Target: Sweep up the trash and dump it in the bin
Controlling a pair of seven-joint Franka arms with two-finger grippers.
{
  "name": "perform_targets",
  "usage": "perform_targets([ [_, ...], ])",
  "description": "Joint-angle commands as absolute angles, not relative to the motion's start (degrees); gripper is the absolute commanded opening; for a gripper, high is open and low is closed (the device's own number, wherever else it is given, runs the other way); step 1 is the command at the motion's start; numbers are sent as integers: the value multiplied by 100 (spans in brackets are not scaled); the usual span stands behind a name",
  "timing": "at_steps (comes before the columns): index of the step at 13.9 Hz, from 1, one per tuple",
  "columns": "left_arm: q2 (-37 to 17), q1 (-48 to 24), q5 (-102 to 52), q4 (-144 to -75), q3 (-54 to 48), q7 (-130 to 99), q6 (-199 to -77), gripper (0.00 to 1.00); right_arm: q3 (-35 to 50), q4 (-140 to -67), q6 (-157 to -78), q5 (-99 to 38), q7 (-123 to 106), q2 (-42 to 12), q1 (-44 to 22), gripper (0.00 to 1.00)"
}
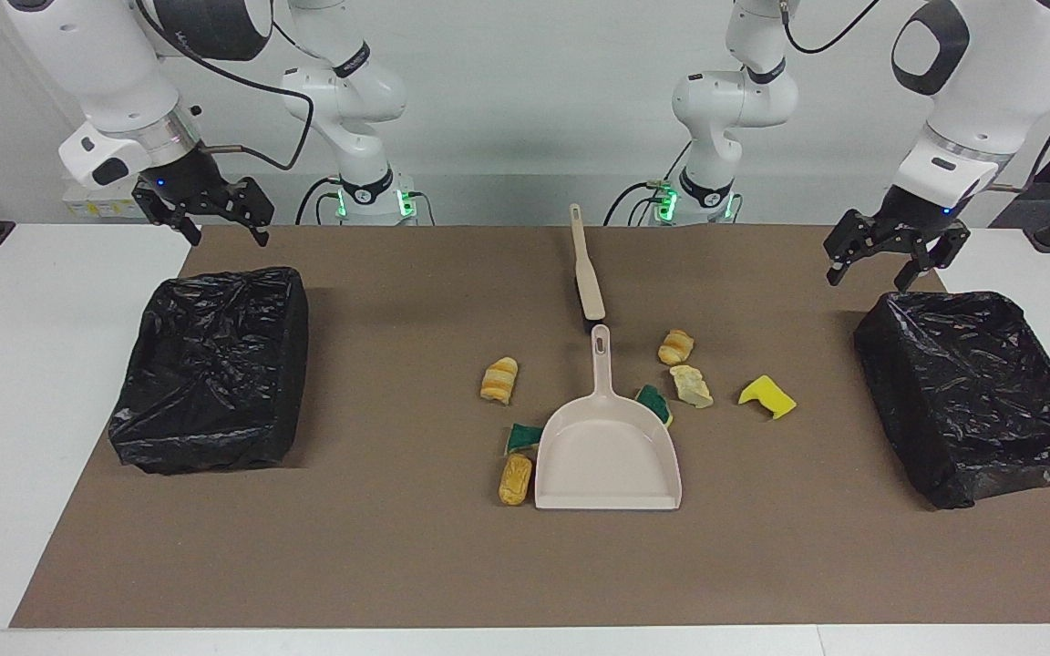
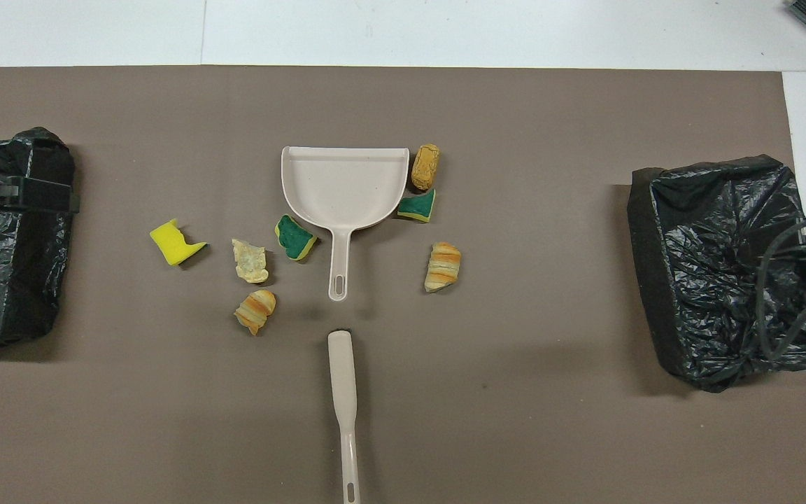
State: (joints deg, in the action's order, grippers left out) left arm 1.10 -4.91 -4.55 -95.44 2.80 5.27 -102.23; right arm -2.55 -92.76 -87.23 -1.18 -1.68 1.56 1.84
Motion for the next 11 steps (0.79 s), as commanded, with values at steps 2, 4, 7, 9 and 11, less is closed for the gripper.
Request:
perform_targets([
  [2, 141, -404, -483, -9501, 272, 562, -10081, 100, -237, -9308, -8561, -229, -44, 264, 193, 100],
  [4, 141, -396, -483, -9510, 272, 563, -10081, 100, -237, -9316, -8552, -220, -44, 272, 193, 100],
  [7, 149, -404, -483, -9510, 272, 545, -10090, 100, -229, -9334, -8552, -211, -35, 281, 167, 100],
  [9, 149, -404, -483, -9510, 264, 536, -10090, 100, -229, -9325, -8543, -220, -53, 281, 167, 100],
  [11, 150, -431, -483, -9501, 255, 536, -10107, 100, -229, -9334, -8543, -246, -62, 281, 158, 100],
])
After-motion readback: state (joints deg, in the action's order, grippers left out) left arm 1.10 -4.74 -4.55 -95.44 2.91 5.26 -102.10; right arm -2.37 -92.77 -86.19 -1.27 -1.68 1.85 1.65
